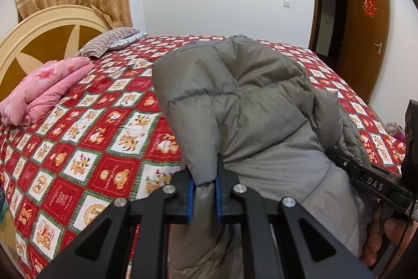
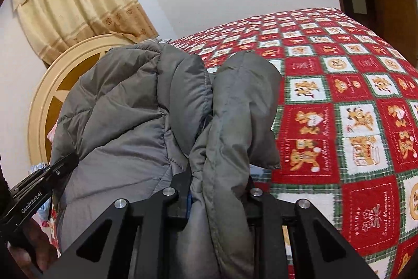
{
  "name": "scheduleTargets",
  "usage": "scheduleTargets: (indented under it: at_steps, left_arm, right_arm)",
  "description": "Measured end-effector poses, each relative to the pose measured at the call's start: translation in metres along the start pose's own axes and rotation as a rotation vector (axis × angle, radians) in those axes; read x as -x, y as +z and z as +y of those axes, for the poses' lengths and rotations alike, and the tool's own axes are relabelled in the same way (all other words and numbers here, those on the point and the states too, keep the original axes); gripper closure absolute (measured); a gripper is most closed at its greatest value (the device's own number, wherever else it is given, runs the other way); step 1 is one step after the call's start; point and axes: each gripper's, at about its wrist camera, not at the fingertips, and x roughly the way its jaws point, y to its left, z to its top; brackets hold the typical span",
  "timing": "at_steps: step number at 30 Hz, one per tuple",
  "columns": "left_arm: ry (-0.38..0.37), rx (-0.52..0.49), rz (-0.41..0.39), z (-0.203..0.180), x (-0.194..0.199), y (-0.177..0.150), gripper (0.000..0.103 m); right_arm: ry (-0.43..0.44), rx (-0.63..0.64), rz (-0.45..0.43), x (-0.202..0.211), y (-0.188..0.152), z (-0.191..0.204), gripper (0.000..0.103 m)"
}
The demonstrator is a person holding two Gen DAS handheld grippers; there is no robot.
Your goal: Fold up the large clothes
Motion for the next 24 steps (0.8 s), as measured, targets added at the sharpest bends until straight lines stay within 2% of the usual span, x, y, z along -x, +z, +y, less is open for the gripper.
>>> scheduleTargets:
  at_steps: [24]
  left_arm:
    - [0.087, 0.121, -0.012, 0.095, 0.018, -0.016, 0.091]
  right_arm:
    - [0.069, 0.14, 0.066, -0.043, -0.006, 0.098, 0.082]
